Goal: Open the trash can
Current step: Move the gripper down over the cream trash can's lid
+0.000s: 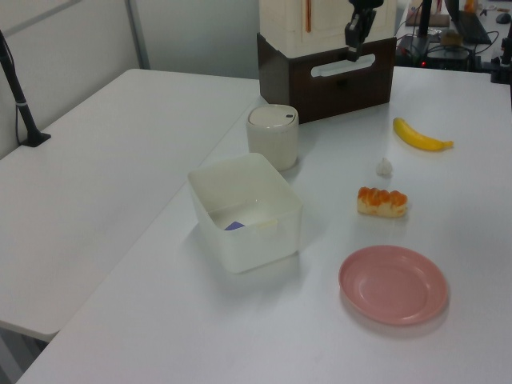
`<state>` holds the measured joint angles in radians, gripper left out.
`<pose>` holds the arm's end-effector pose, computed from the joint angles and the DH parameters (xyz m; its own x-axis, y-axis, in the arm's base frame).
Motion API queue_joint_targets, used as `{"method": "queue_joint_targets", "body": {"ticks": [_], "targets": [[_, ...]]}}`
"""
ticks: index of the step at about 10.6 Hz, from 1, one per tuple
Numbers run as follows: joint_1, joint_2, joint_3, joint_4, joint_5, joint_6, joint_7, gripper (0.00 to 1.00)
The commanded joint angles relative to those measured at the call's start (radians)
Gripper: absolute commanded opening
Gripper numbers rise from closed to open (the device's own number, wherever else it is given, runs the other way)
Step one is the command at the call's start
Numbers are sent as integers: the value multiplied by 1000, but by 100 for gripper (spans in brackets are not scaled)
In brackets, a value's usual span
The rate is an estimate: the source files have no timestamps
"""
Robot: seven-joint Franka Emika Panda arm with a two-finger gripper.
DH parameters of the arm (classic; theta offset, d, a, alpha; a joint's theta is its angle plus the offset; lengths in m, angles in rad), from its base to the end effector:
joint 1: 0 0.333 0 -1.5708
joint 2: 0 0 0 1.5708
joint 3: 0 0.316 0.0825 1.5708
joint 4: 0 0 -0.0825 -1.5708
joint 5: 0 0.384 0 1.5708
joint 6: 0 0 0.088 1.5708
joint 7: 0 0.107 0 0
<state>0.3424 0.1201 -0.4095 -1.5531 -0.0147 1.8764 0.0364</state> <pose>0.6149 -0.0281 0.5984 0.9734 -0.0847 0.2131 -0.0984 -0.9936 0.0546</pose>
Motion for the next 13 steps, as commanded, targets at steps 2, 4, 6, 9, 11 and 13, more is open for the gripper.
{"method": "queue_joint_targets", "body": {"ticks": [2, 4, 6, 9, 11, 13], "targets": [[23, 162, 18, 10, -193, 334, 438, 0], [24, 249, 18, 63, -339, 368, 597, 0], [33, 277, 18, 64, -419, 375, 646, 0], [35, 315, 18, 59, -475, 379, 651, 0], [35, 340, 18, 59, -499, 380, 649, 0], [35, 369, 18, 59, -507, 394, 649, 0]]}}
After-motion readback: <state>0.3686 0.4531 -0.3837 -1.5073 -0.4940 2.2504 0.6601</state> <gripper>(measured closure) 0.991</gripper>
